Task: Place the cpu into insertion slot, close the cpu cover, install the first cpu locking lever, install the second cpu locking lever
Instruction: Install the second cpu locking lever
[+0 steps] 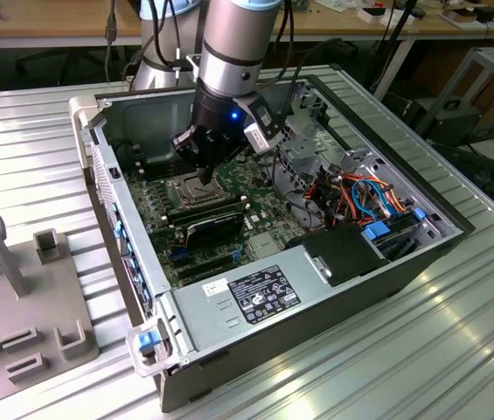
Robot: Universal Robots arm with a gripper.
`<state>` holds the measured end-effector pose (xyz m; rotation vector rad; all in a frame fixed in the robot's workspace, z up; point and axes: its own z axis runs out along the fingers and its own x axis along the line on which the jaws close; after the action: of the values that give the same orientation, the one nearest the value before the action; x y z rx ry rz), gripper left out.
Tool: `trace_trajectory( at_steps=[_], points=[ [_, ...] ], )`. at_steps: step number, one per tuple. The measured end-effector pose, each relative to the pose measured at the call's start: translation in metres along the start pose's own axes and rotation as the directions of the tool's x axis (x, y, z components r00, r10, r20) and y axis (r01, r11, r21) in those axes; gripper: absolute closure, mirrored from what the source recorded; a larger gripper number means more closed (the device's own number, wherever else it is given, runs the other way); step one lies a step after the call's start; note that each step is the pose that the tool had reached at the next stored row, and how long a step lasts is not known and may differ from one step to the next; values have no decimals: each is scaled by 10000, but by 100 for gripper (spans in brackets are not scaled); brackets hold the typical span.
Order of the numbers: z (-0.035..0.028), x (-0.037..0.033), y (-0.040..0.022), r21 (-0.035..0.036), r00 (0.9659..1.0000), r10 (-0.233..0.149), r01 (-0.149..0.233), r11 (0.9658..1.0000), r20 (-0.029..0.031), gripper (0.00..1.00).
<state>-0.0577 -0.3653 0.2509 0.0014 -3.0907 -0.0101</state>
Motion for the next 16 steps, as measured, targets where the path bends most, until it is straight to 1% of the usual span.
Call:
trace_trajectory(
  at_steps=[2,3,6,7,9,13,15,16],
  points=[
    [-1,25,-20,-1,10000,2,-2,10000,-2,89],
    [-1,54,-24,1,10000,-2,2,10000,0,89],
    [7,209,-30,-4,10000,-2,2,10000,5,89],
    [8,225,-30,-8,10000,-2,2,10000,7,89],
    [15,230,-30,-25,10000,-2,2,10000,8,89],
    [65,227,-38,-53,10000,-5,5,10000,8,89],
    [90,226,-45,-80,10000,-6,6,10000,8,89],
    [98,229,-50,-105,10000,-7,7,9999,8,89]
  ],
)
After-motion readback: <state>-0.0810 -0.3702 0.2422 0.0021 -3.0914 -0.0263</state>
